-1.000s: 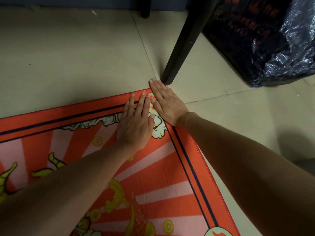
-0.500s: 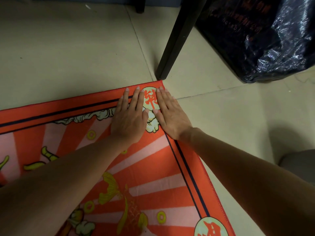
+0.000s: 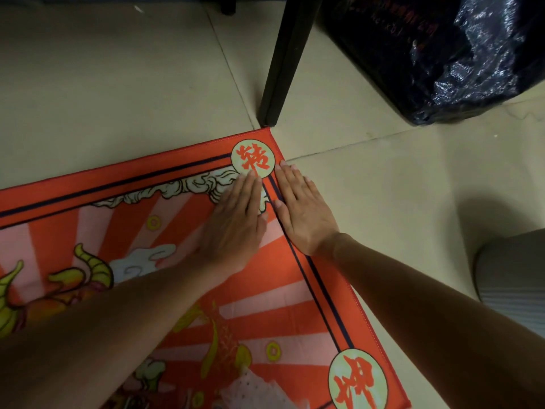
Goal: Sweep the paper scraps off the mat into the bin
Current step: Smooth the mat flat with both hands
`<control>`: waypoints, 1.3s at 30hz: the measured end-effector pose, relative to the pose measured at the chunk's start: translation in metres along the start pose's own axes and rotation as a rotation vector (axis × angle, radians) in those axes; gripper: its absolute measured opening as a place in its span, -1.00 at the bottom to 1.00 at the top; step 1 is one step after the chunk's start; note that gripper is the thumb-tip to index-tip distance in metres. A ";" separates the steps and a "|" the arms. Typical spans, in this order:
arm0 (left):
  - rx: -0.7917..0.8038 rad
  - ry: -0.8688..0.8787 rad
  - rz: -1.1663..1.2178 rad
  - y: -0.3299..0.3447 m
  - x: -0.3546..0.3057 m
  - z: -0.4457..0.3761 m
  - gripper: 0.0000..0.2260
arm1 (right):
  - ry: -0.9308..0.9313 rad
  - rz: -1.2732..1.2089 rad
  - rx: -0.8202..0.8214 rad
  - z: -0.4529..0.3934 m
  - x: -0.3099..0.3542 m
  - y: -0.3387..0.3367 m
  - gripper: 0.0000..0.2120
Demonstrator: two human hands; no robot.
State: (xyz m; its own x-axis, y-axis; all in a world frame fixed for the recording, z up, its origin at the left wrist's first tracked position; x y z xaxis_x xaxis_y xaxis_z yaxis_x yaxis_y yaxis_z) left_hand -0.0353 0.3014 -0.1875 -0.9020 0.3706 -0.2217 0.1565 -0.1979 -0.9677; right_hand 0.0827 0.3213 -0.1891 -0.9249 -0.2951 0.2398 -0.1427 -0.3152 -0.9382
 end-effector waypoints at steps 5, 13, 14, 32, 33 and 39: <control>0.006 0.025 0.009 0.015 -0.041 0.045 -0.44 | -0.003 0.021 0.009 0.001 0.000 -0.001 -0.43; 0.036 -0.006 0.041 0.016 -0.037 0.043 -0.45 | -0.060 0.041 0.015 0.052 0.005 0.011 -0.45; 0.042 -0.006 0.045 0.016 -0.038 0.042 -0.45 | -0.066 0.041 0.016 0.063 0.006 0.012 -0.46; 0.096 0.071 0.002 0.042 -0.114 0.118 -0.41 | -0.040 0.042 0.046 0.146 0.006 0.032 -0.45; 0.086 0.063 -0.003 0.042 -0.117 0.121 -0.41 | -0.041 0.035 0.044 0.145 0.006 0.032 -0.45; 0.046 0.072 -0.005 0.040 -0.115 0.122 -0.44 | -0.025 0.044 0.066 0.167 0.007 0.037 -0.45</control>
State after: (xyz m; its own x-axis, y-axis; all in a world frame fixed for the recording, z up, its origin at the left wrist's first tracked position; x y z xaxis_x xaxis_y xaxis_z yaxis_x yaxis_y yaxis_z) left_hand 0.0258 0.1400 -0.1863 -0.8710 0.4359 -0.2266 0.1320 -0.2366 -0.9626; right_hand 0.1297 0.1567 -0.1803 -0.9206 -0.3321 0.2056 -0.0779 -0.3597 -0.9298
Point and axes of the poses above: each hand's wrist, its own z-axis away from the middle knuckle, its own y-axis out of the palm, x = y × z, the point moved 8 cm from there along -z, towards the middle knuckle, and after that the axes turned 10 degrees about x, right-handed, at the moved point
